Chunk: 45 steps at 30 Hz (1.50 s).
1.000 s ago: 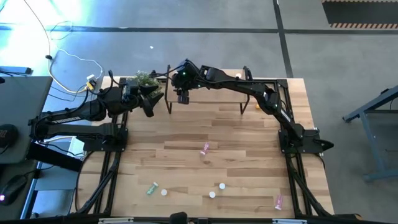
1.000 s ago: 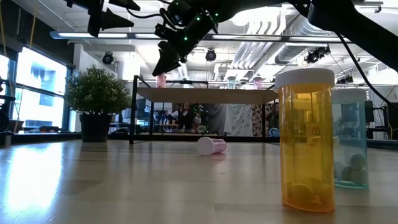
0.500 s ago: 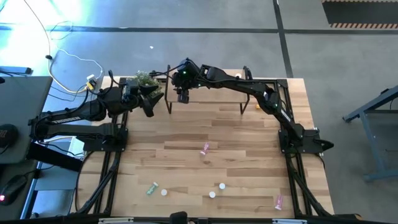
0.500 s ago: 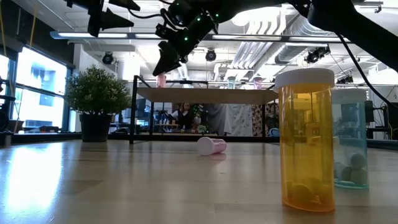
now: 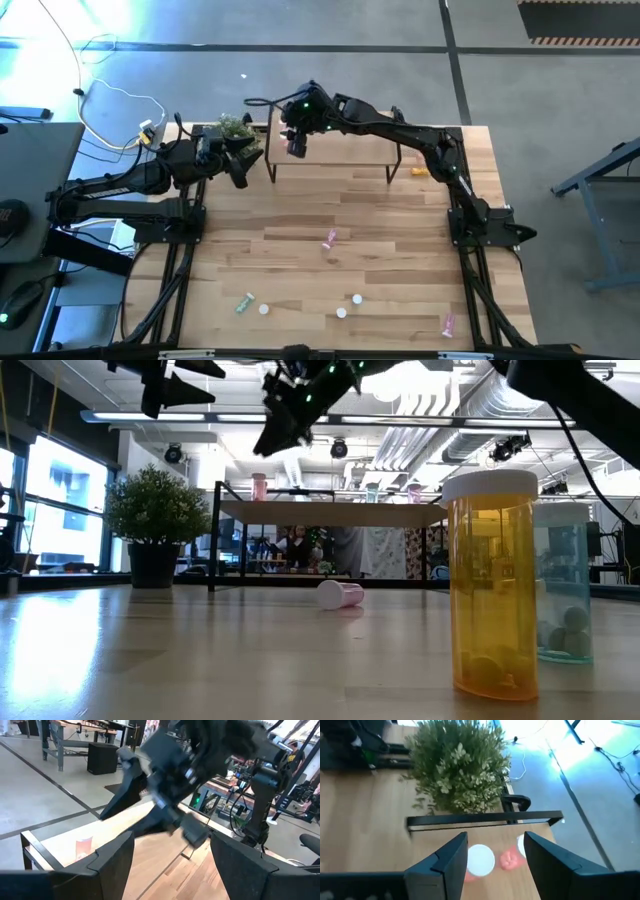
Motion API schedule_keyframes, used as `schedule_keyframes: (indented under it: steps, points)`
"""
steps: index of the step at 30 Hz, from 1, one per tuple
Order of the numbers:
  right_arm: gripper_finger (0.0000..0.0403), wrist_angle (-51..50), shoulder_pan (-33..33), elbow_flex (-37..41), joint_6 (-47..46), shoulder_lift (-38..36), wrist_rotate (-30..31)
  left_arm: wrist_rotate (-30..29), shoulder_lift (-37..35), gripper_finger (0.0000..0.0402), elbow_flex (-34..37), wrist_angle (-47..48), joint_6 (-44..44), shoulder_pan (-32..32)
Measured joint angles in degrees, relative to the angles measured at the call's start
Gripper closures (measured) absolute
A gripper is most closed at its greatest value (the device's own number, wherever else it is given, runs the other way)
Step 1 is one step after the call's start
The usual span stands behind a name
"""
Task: Pick and place medicine bottles onto shelf by color
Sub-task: Put the left blue pill bottle on the shelf aligned with the other blue pill bottle
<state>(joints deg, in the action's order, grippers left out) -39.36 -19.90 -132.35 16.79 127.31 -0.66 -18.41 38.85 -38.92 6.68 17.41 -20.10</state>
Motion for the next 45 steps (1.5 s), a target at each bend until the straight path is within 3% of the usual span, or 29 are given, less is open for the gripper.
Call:
schedule_keyframes:
  steps: [7, 21, 26, 35, 45]
  points:
    - [0.0217, -3.8, 1.4, 0.0, -10.6, -7.1, 0.0, 4.1, 0.0, 0.0147, 0.0, 2.3, 0.9, 0.0]
    - [0.0217, -14.0, 7.6, 0.0, -30.1, -18.6, 0.0, 23.1, 0.0, 0.0147, 0.0, 8.8, 3.0, 0.4]
    - [0.0217, -16.2, 10.8, 0.0, -34.3, -19.7, 0.3, 26.8, 0.0, 0.0151, 0.0, 12.1, 6.7, 3.4]
    - [0.0217, -16.2, 14.5, 0.0, -39.5, -19.9, 0.6, 27.0, 1.4, 0.0162, -9.5, 21.4, 9.4, 9.6]
    - [0.0217, -21.6, 16.7, 0.1, -40.3, -22.7, 0.7, 26.8, 2.9, 0.0162, -16.7, 31.1, 20.1, 17.4]
